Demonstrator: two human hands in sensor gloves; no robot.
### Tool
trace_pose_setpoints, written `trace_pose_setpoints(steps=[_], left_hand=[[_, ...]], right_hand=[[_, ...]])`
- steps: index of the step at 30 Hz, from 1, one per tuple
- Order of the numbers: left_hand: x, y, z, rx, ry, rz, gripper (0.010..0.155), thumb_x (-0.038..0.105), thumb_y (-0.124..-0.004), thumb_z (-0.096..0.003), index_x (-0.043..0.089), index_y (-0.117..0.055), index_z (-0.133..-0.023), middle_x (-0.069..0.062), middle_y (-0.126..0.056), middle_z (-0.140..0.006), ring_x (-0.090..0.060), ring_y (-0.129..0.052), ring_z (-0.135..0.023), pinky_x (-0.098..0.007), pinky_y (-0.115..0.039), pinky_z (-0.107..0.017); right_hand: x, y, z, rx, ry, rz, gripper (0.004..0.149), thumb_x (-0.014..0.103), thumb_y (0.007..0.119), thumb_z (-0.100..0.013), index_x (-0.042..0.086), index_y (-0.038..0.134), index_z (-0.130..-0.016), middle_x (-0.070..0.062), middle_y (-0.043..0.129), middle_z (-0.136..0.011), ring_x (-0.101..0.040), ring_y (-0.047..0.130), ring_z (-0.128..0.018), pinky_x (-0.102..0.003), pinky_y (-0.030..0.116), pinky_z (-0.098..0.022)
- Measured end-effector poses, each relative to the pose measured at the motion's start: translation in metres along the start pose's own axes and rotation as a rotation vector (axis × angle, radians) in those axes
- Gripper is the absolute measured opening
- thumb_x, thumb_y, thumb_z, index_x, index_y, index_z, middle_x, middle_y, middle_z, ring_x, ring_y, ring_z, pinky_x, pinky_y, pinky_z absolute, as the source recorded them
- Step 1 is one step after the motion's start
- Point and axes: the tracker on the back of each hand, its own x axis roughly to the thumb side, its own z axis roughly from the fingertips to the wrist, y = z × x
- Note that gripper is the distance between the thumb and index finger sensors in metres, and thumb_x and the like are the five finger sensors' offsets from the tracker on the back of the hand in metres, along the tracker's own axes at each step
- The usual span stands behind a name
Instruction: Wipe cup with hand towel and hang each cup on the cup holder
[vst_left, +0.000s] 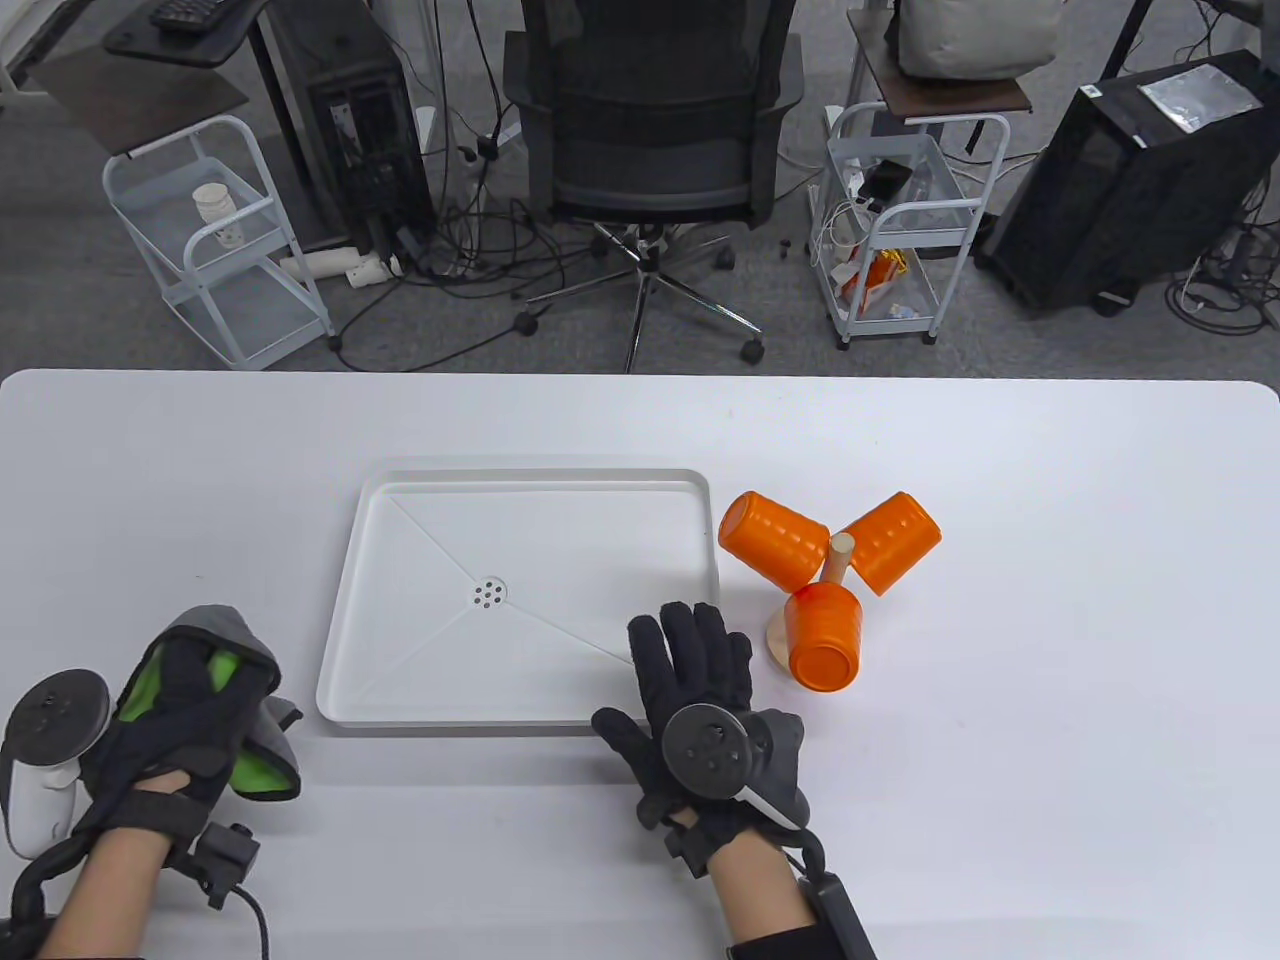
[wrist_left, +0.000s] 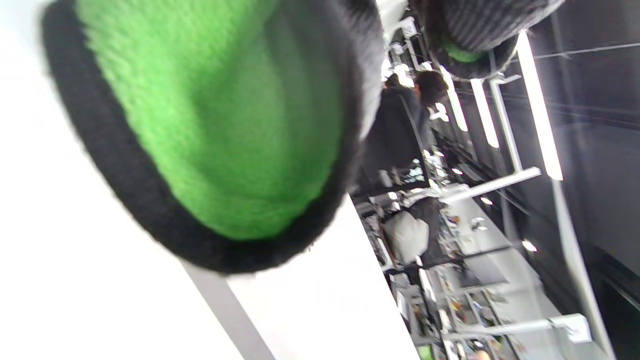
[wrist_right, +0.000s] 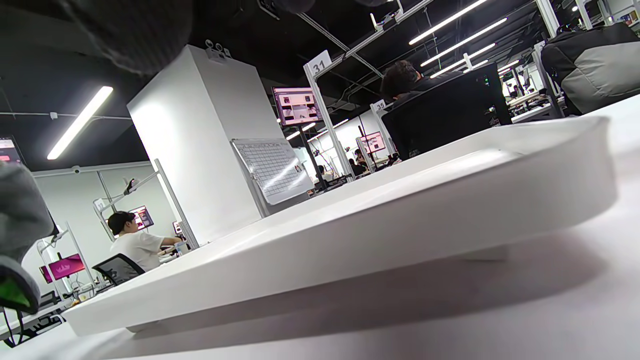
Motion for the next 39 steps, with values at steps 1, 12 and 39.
trace_pose_setpoints(steps=[1,12,39], left_hand=[[-0.003,0.005,0.0,0.007,0.033,-0.001,0.078,0.061,-0.07,-0.0499,0.046,-0.015,-0.104,0.003,-0.025,-0.121,-0.046,-0.082,-0.087,-0.065,-0.066,-0.064],[-0.025,0.041,0.005,-0.005,0.336,-0.059,0.087,0.074,-0.063,-0.0437,0.045,-0.008,-0.104,0.0,-0.012,-0.12,-0.065,-0.065,-0.092,-0.071,-0.065,-0.061],[0.055,-0.006,0.017,0.014,-0.004,-0.578,0.081,0.07,-0.062,-0.0459,0.022,-0.046,-0.109,-0.01,-0.053,-0.117,-0.047,-0.067,-0.099,-0.067,-0.055,-0.069]], right_hand=[[0.0,-0.001,0.0,-0.006,-0.002,-0.003,0.084,0.059,0.069,-0.049,0.018,0.028,-0.111,-0.019,0.022,-0.12,-0.052,0.016,-0.105,-0.067,0.017,-0.072],[0.0,-0.003,0.003,-0.028,-0.012,-0.033,0.084,0.058,0.069,-0.049,0.018,0.029,-0.111,-0.02,0.022,-0.12,-0.053,0.016,-0.105,-0.067,0.017,-0.072],[0.003,-0.001,0.004,-0.008,-0.019,-0.023,0.084,0.058,0.069,-0.049,0.018,0.03,-0.111,-0.02,0.022,-0.12,-0.052,0.015,-0.105,-0.068,0.017,-0.071]])
